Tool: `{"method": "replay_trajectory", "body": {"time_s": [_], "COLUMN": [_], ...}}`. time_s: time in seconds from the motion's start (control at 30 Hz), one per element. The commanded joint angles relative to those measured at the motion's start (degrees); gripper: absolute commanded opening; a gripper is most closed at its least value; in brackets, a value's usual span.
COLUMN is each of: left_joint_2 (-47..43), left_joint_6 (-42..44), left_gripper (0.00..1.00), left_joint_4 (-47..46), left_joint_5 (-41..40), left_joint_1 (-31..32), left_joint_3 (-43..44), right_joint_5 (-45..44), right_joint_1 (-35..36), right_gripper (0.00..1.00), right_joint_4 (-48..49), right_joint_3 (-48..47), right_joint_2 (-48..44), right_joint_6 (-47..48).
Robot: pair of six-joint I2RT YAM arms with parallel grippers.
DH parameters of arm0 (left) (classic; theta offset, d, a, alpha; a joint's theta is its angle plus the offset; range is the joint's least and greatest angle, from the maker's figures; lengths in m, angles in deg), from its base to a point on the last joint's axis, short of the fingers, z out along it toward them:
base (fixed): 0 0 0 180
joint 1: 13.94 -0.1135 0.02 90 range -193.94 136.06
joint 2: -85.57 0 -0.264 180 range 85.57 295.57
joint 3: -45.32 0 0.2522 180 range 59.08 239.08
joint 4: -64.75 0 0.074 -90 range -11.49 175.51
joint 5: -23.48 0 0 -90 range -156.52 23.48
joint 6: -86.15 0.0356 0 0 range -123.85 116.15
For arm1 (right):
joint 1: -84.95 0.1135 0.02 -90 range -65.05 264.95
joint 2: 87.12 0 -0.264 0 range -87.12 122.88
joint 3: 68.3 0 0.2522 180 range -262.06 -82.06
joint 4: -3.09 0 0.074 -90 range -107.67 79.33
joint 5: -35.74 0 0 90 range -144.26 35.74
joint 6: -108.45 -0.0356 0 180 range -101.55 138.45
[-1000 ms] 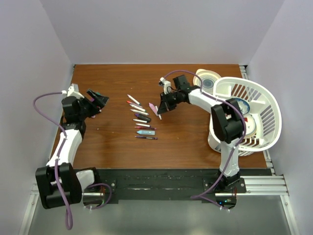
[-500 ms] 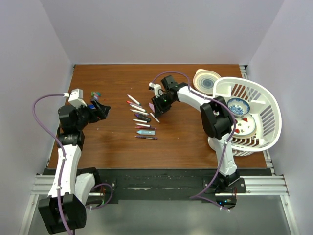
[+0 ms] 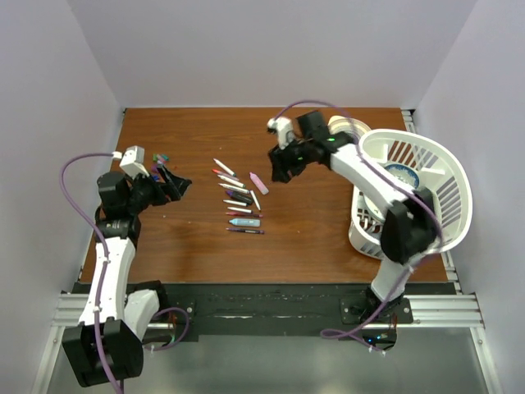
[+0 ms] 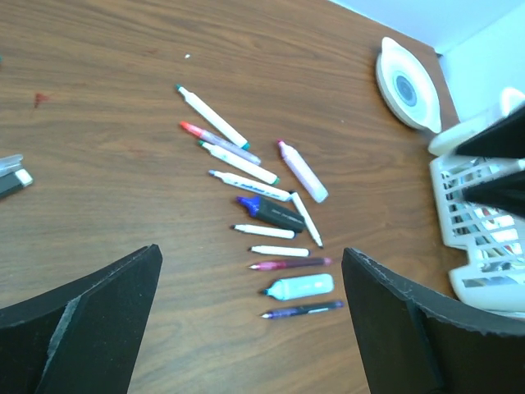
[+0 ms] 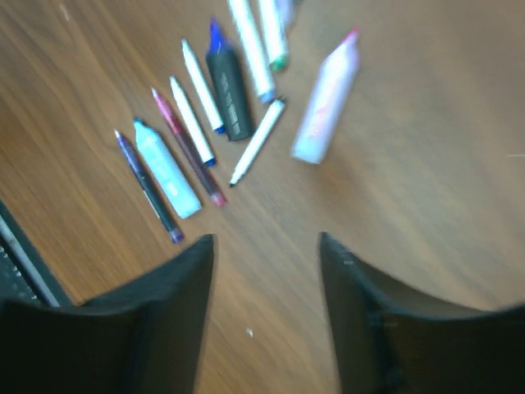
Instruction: Open the pen caps
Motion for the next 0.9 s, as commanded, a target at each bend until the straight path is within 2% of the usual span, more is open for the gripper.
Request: {"method": "replay_trajectory", "body": {"time_s": [0.0,0.07,0.17,0.23,0.3,0.4,0.53,0.87], "left_joint_2": [1.3,1.6,1.8,1.5,1.6,1.9,2.5,1.8], "left_joint_6": [0.2,1.0,2.4,3.2,3.7,4.1,3.9,3.4], "left_gripper": [0.98,1.0,1.0,1.0,1.0,1.0,1.0,1.0], "left_joint_4": [4.4,6.4,8.5,9.1,10.2,12.2,13.2,13.8], "left_joint_5": [2.5,1.0,-1.6,-3.1,-5.5,-7.9,-6.5,-4.1], "left_joint_1": [1.4,2.3,3.1,3.1,3.1,3.1,3.4,3.6], "left_joint_3": [11.4,15.8,21.4,24.2,28.4,33.7,37.3,39.2], "right_joint_5": [-5.2,-5.9,-5.8,-10.1,-19.6,-26.9,-32.2,-30.1], "right_joint_1": [-6.3,-11.7,-18.1,-19.8,-19.9,-20.0,-20.0,-19.9], "right_gripper": [0.81,0.99,0.99,0.99,0.99,0.99,0.99,0.99], "right_joint_4": [7.4,8.5,5.9,5.6,6.3,3.8,-1.3,-3.6], "right_joint_3": [4.8,5.6,3.9,4.4,5.3,3.9,0.1,-1.4], "right_joint_2": [-17.8,-24.4,-31.1,-34.3,-39.2,-42.8,-45.4,-47.6], "right_joint_6": [4.2,1.4,-0.8,-2.7,-7.0,-10.4,-12.5,-11.6]}}
